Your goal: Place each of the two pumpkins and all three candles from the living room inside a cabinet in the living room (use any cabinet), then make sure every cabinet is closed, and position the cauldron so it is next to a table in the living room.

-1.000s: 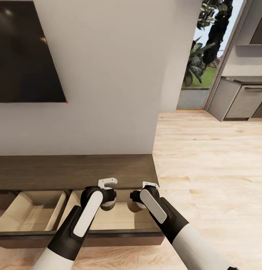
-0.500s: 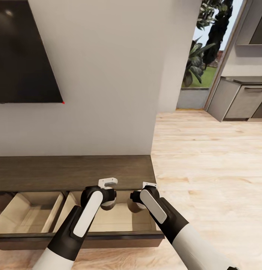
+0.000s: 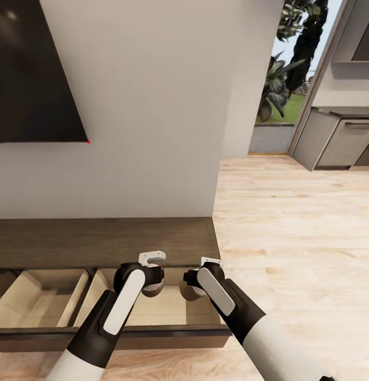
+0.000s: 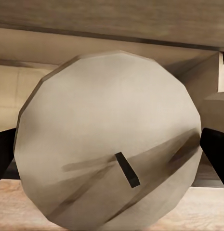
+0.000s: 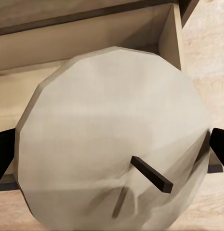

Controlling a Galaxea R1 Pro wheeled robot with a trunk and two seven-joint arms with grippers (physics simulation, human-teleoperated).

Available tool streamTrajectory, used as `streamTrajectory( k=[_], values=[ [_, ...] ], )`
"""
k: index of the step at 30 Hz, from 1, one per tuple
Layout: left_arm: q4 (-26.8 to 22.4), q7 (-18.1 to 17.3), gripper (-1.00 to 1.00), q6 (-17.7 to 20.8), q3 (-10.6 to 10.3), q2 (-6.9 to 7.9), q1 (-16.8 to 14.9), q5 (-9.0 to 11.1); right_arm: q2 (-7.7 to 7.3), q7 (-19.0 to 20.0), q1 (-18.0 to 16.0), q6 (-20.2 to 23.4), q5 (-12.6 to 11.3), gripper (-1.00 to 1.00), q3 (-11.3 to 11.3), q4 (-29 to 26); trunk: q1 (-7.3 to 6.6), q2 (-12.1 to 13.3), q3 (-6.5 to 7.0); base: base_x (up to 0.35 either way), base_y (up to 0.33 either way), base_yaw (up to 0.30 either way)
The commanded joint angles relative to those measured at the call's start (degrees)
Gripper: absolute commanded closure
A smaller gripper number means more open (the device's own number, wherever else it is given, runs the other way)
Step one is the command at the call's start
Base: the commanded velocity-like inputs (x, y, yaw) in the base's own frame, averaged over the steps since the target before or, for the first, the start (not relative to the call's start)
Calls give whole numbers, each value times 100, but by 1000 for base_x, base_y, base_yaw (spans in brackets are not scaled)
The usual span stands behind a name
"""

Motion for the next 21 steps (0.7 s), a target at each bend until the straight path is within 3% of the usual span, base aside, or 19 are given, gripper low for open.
streamTrajectory(
  k=[1,9,15,21],
  values=[
    [-3,58,100,9,-4,0,-5,52,-2,-46,-6,7,-40,100,10,-4,22,-45,-23,0,0,0],
    [25,62,100,-3,-11,0,-5,45,-2,-43,-6,-131,-36,100,29,13,198,-365,-167,0,0,0],
    [35,62,100,-14,-13,0,-5,43,2,-42,-6,-572,-5,100,454,192,330,-606,-275,0,0,0],
    [36,63,100,-23,-13,-3,-5,43,4,38,-6,-663,6,100,500,229,461,-847,-382,0,0,0]
  ],
)
